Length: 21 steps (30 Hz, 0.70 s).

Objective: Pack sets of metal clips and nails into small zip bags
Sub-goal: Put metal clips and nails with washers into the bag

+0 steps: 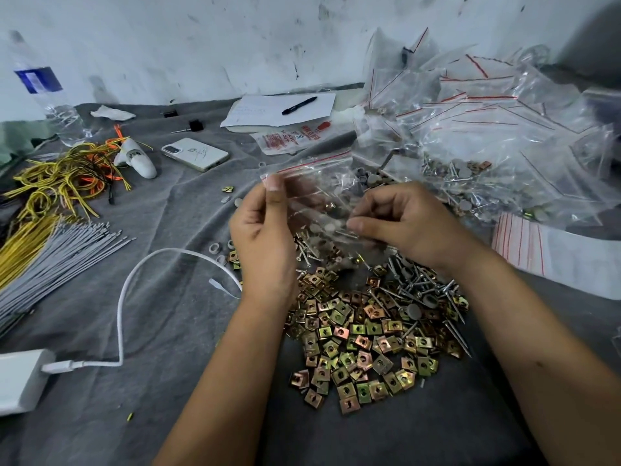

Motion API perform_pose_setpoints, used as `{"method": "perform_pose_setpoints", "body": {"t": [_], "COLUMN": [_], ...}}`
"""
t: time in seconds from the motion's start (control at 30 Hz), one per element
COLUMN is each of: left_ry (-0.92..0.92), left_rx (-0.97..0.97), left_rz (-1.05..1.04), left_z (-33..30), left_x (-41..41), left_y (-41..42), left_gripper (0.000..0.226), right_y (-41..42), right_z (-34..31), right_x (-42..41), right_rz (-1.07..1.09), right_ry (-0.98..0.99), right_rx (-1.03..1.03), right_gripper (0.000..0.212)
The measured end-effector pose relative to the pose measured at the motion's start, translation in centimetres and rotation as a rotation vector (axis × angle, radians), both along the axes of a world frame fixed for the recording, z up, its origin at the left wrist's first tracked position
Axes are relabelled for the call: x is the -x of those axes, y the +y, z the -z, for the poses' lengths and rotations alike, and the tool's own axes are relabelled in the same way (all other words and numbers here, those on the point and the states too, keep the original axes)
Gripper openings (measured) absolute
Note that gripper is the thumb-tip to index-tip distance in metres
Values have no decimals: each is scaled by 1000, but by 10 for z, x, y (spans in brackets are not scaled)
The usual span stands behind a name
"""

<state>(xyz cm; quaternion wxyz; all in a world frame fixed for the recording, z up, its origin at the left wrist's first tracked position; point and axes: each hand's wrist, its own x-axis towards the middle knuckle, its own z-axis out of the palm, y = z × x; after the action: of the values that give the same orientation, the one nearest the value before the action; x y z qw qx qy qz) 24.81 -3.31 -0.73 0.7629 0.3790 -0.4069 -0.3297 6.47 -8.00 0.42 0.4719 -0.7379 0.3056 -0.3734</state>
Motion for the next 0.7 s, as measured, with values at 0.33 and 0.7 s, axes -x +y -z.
{"method": "perform_pose_setpoints", "body": {"t": [0.33,0.7], "left_ry": [-111,-503], "left_rx": [-100,-303], "left_rz": [120,275], "left_z": [5,9], "left_x": [5,9], "left_y": [2,5], "left_gripper": [22,23], "right_y": [-4,-10], "right_z": [-1,-5], "right_x": [0,5], "right_rz": [286,462], "right_ry": [-226,-417], "right_rx": [159,65], "right_gripper": [9,9]}}
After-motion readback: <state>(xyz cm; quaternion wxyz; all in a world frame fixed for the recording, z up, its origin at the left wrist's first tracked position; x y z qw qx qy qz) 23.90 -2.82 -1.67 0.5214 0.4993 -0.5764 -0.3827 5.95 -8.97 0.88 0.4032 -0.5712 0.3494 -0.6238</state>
